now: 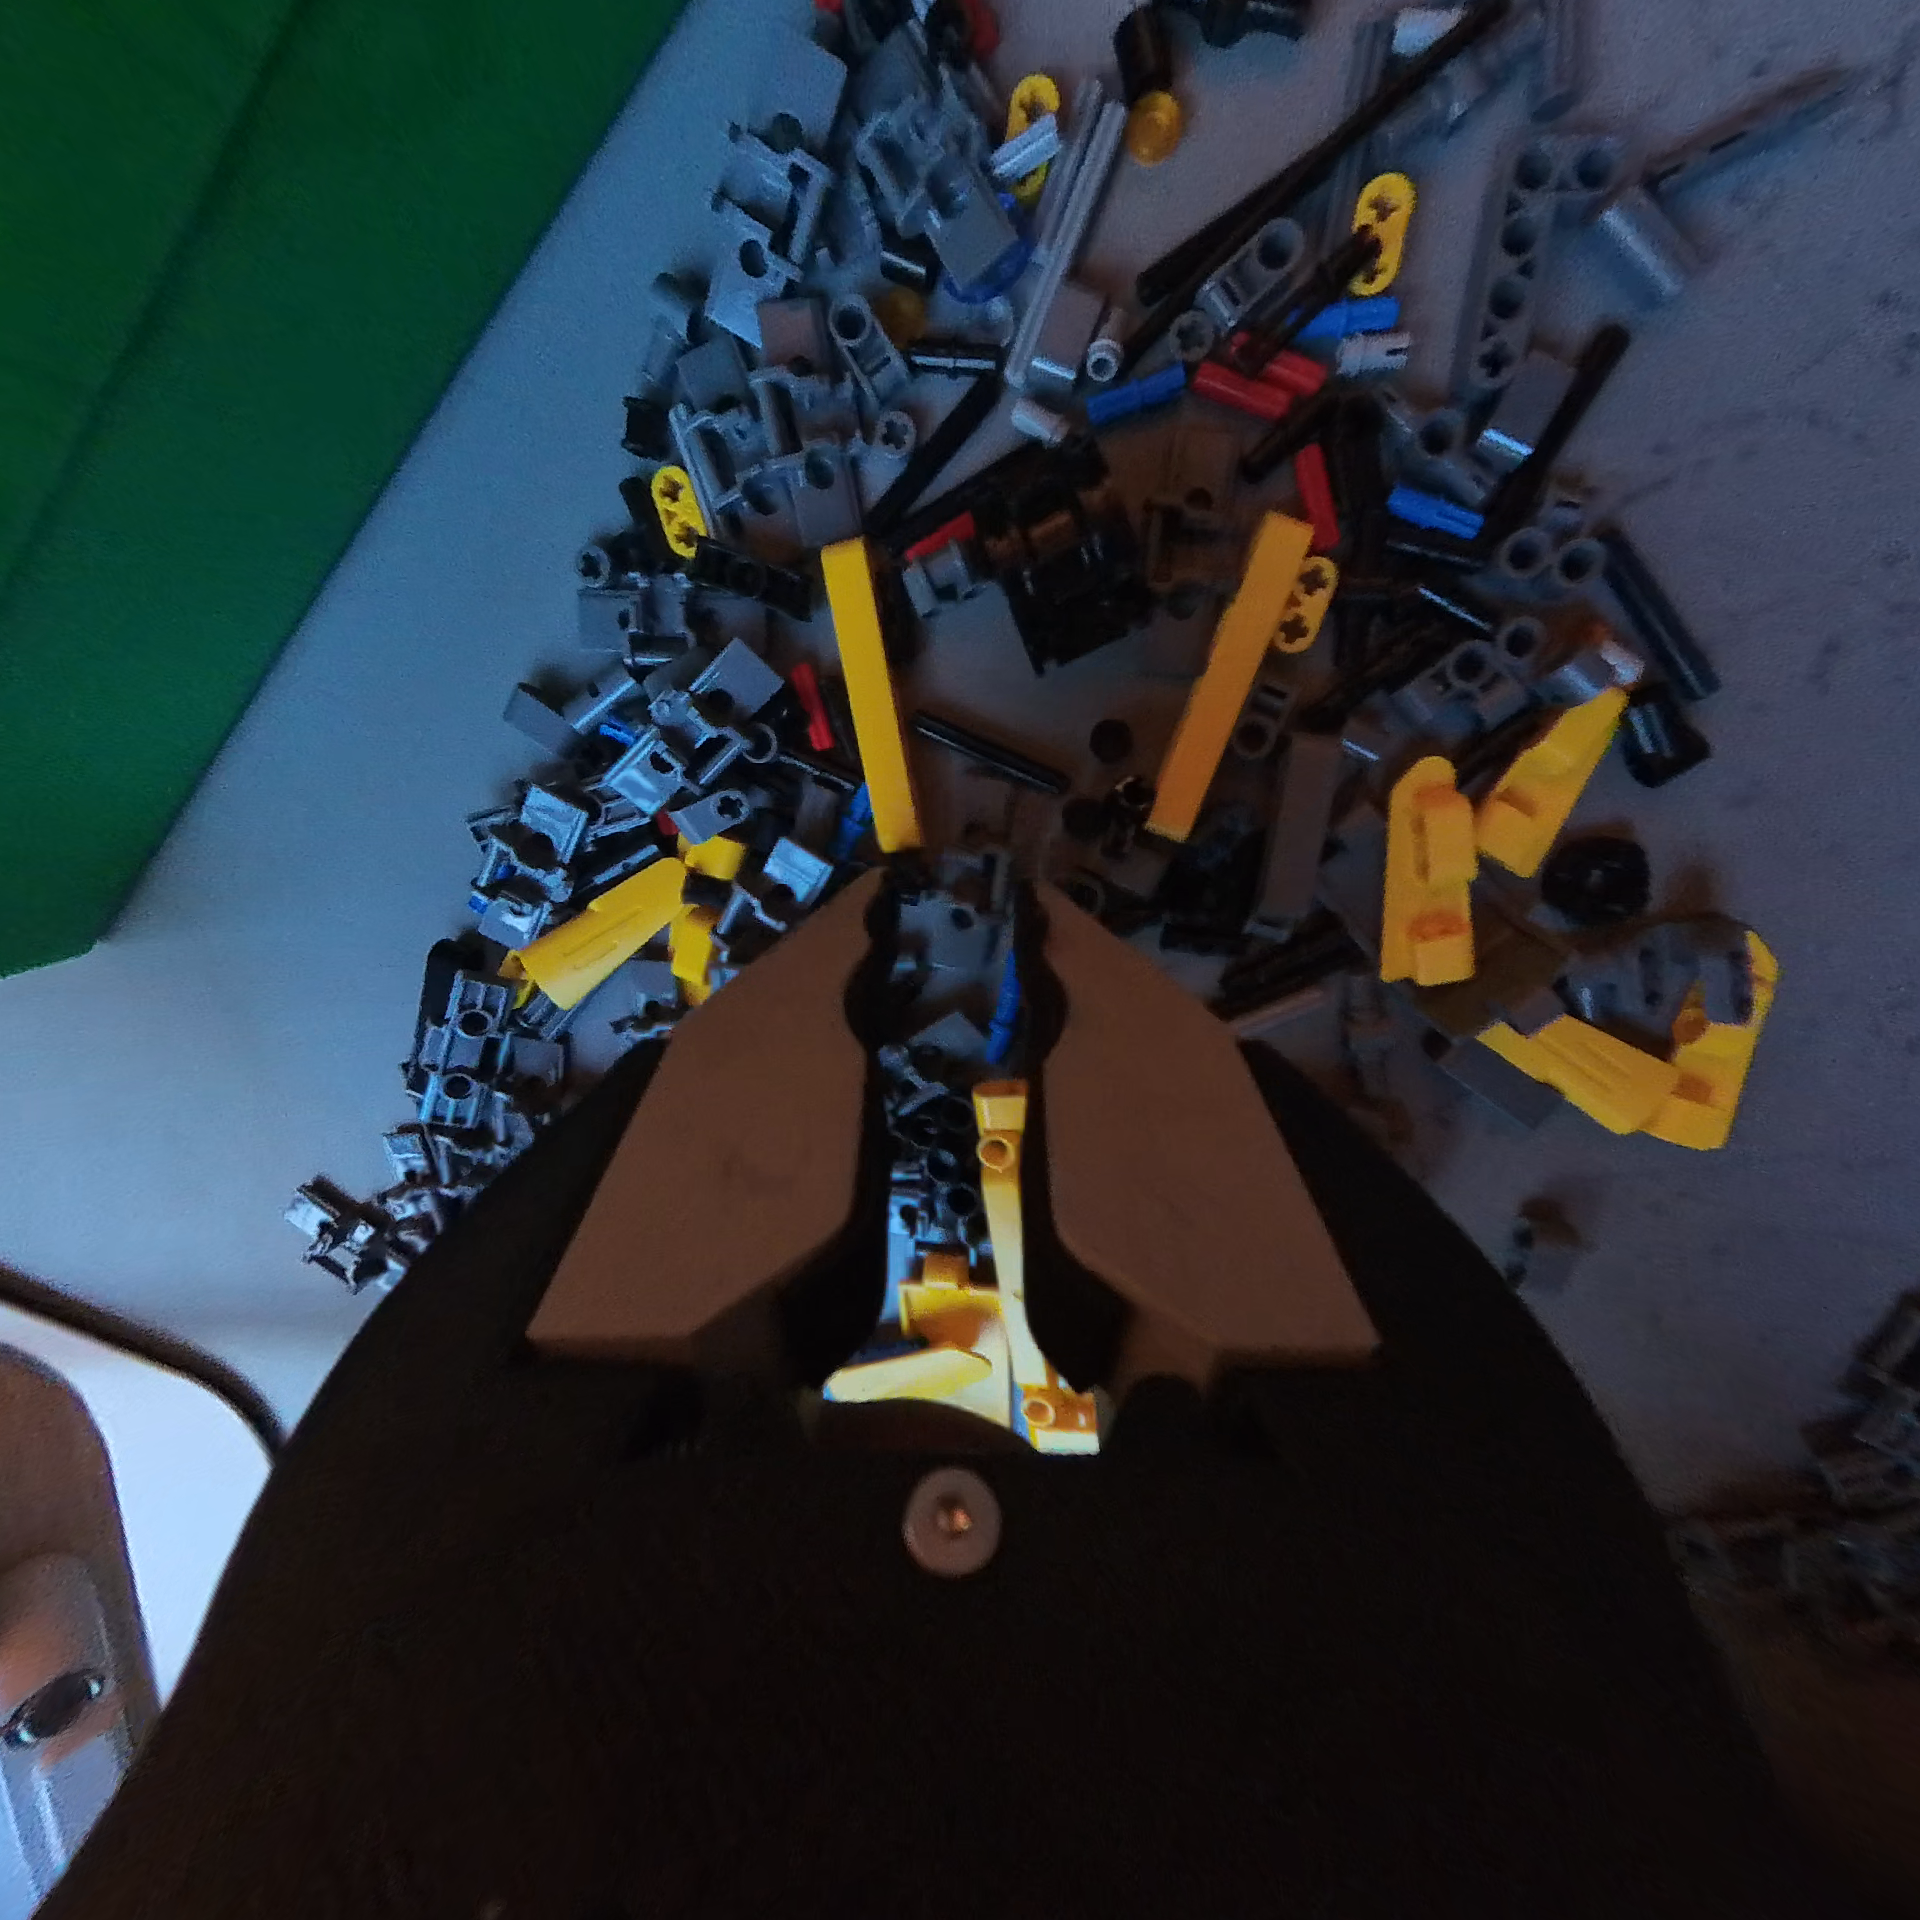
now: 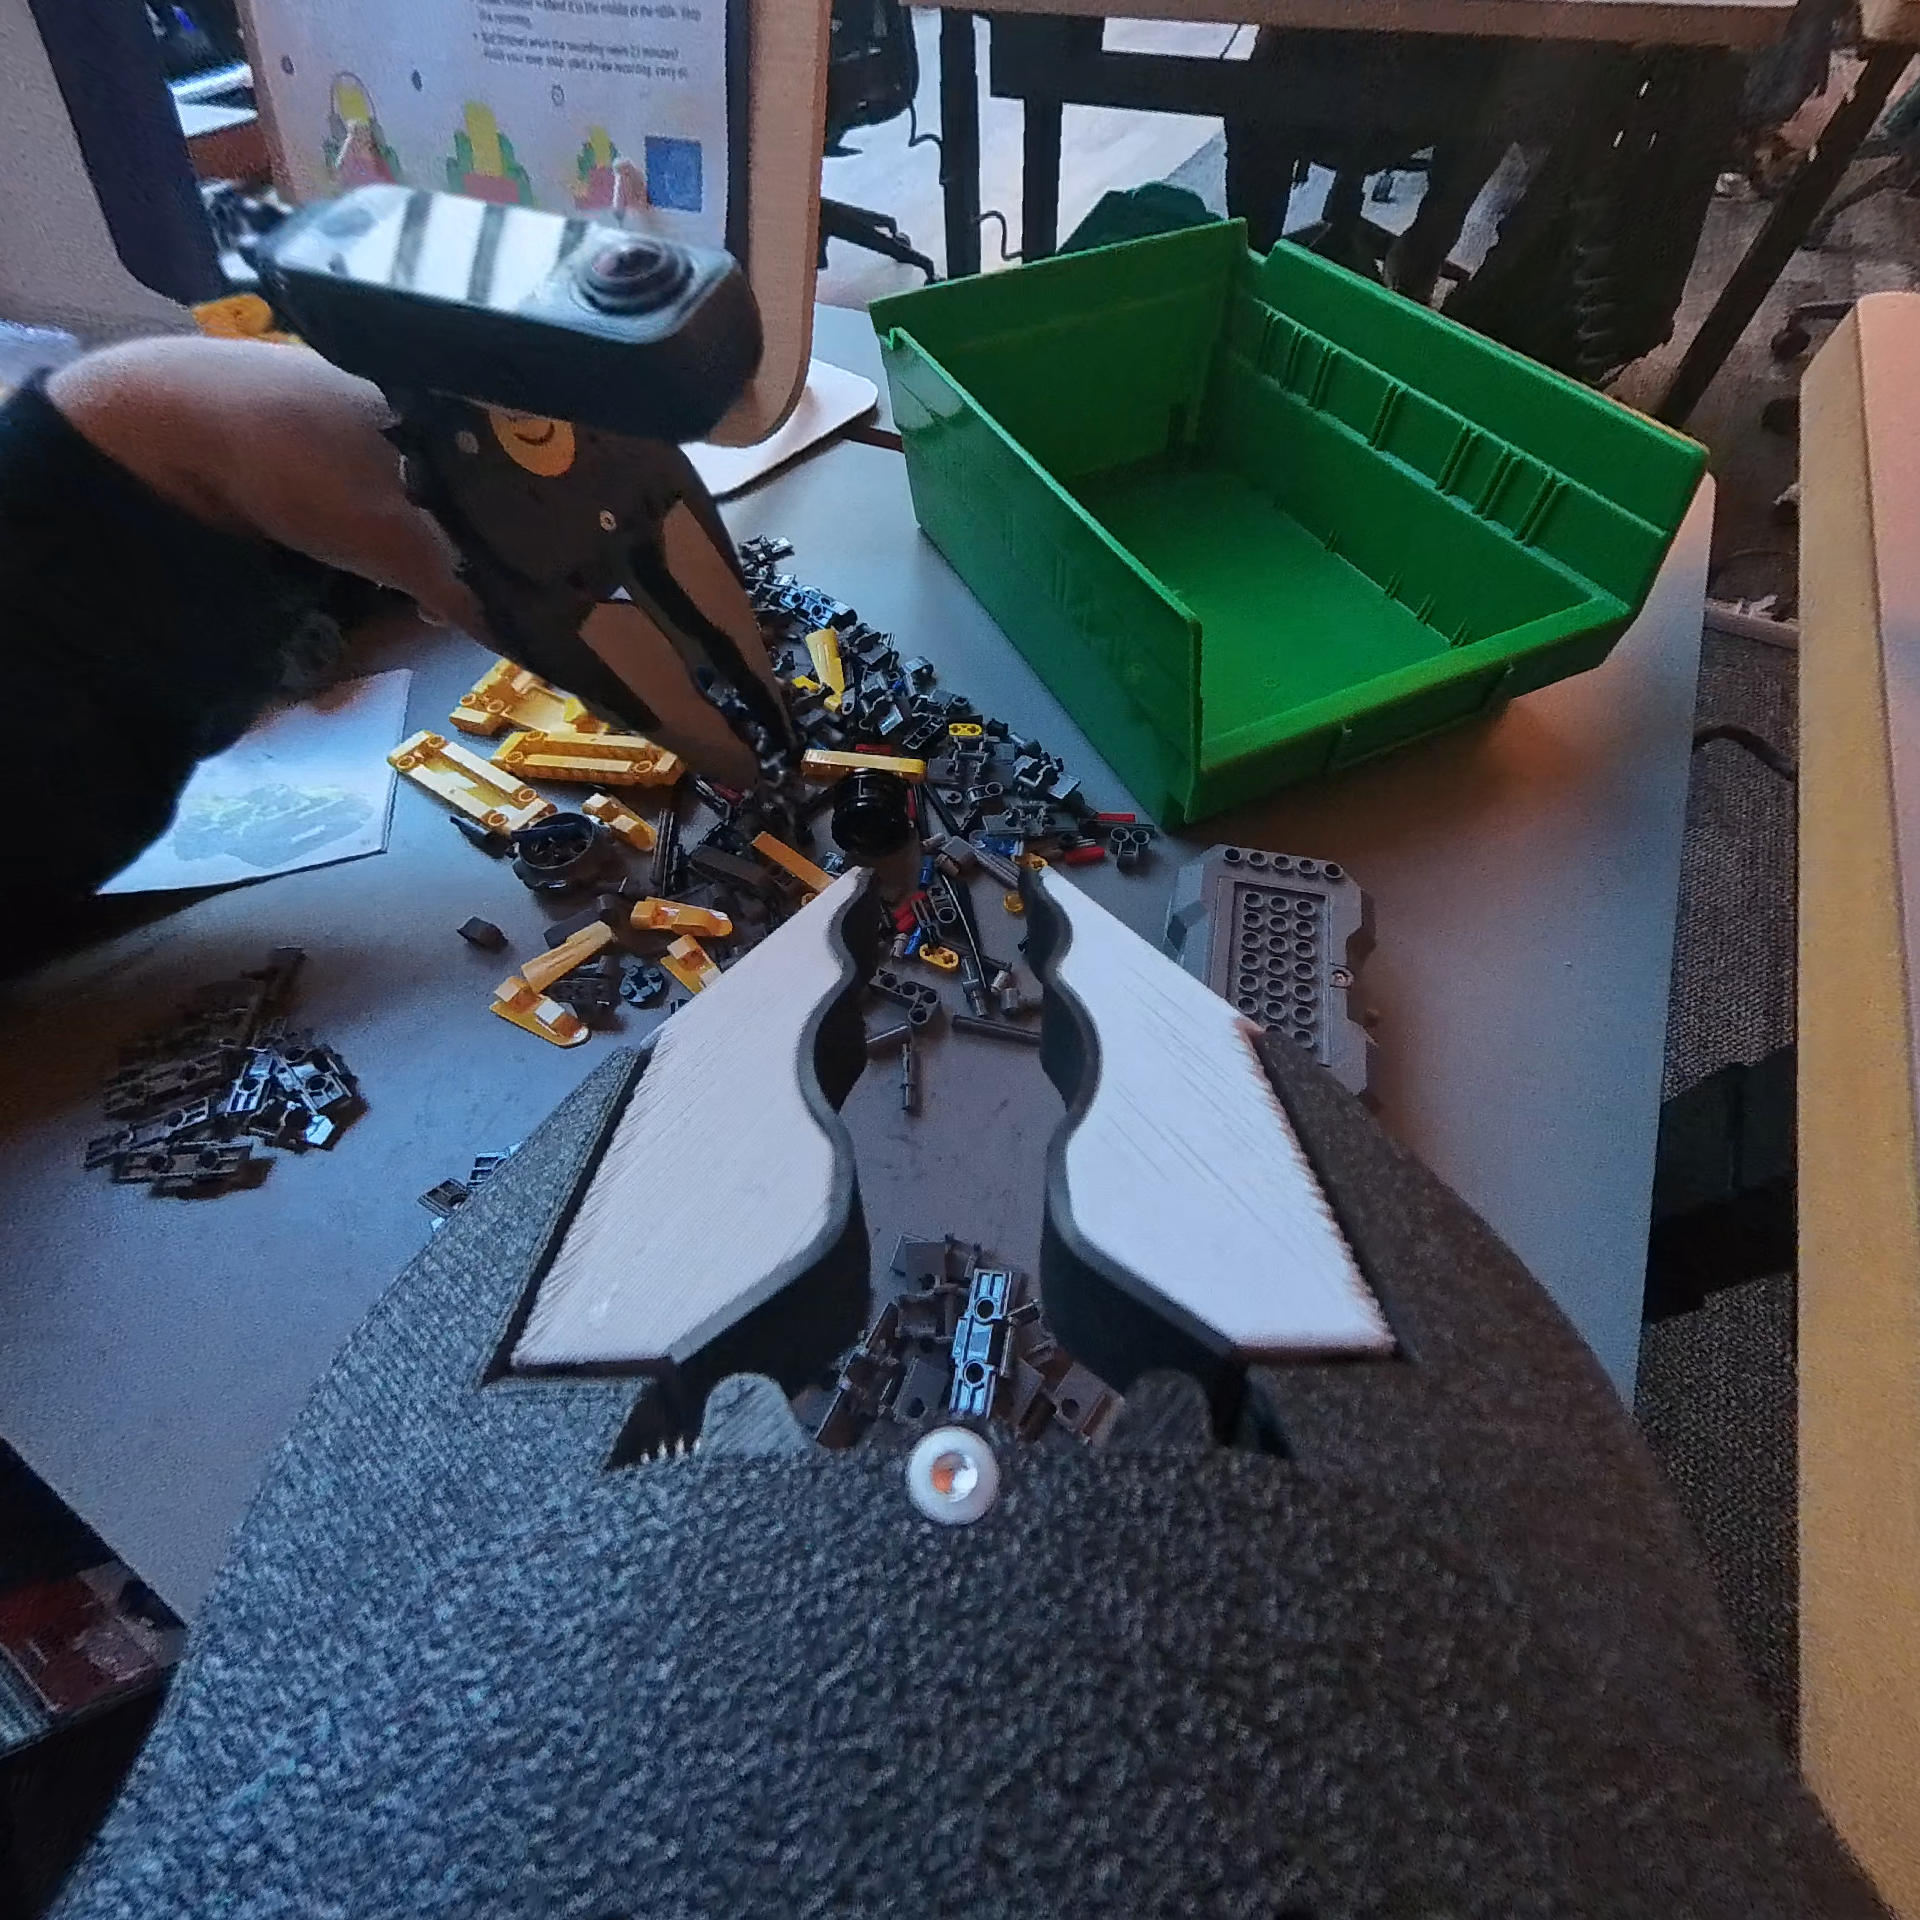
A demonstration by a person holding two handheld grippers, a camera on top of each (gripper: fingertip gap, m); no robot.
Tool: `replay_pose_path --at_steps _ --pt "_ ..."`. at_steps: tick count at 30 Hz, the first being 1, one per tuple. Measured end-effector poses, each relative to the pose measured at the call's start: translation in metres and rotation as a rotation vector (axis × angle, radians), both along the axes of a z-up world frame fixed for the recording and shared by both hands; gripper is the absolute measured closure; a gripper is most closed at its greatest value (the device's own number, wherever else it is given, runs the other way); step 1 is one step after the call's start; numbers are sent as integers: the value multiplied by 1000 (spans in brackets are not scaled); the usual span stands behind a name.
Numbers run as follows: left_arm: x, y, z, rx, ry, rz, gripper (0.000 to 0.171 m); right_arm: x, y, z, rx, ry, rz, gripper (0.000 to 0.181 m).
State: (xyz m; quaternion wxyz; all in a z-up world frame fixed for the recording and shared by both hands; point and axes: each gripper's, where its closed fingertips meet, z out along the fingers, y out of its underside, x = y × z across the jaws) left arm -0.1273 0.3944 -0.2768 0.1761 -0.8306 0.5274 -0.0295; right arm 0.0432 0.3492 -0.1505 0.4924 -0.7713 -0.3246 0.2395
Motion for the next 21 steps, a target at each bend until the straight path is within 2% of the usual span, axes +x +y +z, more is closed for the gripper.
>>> replay_pose_path --at_steps 15,18,21 --pt "1 -5 -2 -37 -12 -13 158 -1 -3 3 5 3 10 157" --pt "6 -6 13 -9 -58 -25 159 -2 -4 3 1 3 15 157" --pt "24 -10 49 80 -172 -94 159 -6 -7 4 -23 41 46 157"
